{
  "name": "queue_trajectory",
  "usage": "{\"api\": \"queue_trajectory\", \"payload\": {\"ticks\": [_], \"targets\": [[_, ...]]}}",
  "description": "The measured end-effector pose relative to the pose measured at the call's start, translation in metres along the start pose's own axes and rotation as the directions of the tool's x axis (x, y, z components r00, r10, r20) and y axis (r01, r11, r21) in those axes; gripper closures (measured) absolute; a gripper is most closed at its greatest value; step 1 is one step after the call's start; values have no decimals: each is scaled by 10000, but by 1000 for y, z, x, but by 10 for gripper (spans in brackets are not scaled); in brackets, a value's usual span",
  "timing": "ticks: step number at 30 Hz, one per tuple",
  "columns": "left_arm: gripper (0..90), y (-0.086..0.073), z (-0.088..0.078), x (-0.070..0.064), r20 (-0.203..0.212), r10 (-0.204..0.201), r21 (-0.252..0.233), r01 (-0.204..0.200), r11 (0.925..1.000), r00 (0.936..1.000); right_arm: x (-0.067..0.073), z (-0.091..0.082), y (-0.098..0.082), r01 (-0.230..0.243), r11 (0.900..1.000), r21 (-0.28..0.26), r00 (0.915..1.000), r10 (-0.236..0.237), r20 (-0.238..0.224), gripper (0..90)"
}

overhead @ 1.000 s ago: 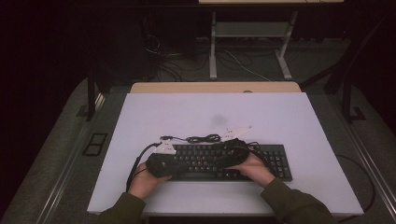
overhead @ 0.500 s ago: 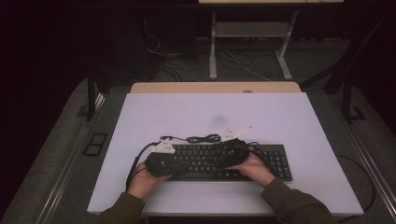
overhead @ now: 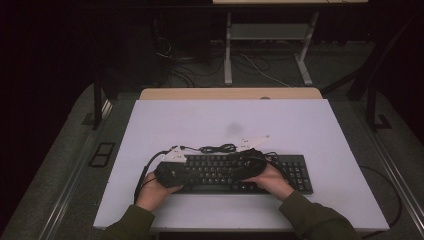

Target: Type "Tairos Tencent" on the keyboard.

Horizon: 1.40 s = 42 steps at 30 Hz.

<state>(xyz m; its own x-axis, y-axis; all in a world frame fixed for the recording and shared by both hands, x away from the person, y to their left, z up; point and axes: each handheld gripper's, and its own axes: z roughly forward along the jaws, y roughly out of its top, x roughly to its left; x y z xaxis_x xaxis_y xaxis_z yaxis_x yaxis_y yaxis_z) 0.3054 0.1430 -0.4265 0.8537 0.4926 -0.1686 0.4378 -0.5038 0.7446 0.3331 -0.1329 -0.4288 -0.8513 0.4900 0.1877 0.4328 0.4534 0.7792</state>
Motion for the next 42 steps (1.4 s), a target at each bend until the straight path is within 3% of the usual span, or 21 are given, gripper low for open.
{"api": "queue_trajectory", "payload": {"ticks": [21,29,42], "targets": [[890,4,-1,16,-490,-178,-165,170,9997,9986,1,2,0,43,10000,34,10000,-43,7,304],[890,4,1,22,-871,-307,-239,287,9993,9957,0,2,0,28,10000,36,10000,-28,5,305],[890,3,7,23,-866,-150,37,154,9999,9961,1,3,-1,30,10000,43,10000,-30,1,305]]}}
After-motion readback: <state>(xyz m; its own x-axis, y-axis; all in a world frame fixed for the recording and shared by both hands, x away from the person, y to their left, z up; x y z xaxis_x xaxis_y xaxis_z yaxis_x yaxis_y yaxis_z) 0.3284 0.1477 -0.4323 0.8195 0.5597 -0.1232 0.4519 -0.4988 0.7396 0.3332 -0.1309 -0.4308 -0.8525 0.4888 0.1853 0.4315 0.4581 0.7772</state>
